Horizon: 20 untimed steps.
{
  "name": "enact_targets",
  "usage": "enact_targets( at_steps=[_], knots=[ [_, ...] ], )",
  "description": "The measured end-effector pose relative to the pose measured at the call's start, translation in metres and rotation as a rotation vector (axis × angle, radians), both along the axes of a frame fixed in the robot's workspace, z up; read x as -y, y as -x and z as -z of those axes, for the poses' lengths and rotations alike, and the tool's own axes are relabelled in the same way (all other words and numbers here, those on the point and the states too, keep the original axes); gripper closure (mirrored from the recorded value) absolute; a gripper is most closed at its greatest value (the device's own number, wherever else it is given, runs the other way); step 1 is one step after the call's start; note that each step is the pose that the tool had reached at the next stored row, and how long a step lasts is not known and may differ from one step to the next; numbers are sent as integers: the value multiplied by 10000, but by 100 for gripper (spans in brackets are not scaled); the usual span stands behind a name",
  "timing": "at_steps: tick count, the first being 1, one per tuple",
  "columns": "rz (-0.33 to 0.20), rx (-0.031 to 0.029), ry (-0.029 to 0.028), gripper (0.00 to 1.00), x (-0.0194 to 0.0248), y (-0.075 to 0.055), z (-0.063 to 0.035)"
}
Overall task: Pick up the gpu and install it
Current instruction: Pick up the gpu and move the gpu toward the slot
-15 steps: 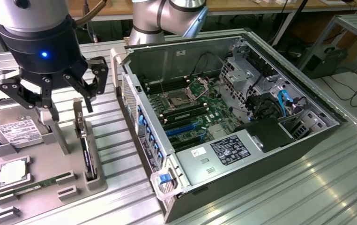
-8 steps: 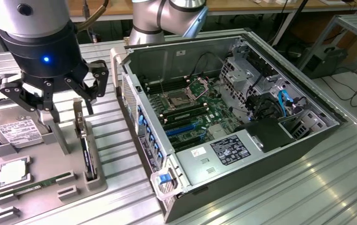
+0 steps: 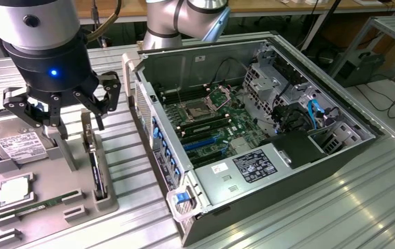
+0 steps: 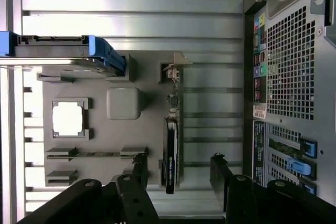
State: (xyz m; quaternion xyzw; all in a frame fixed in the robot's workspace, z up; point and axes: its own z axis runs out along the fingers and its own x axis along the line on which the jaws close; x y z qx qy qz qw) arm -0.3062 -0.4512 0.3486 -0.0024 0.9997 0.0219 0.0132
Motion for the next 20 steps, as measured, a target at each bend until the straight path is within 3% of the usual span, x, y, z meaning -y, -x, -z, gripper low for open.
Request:
enact_targets(
  at_steps=[20],
  knots=[
    [-64,0,0,40,39,-1,199]
  ],
)
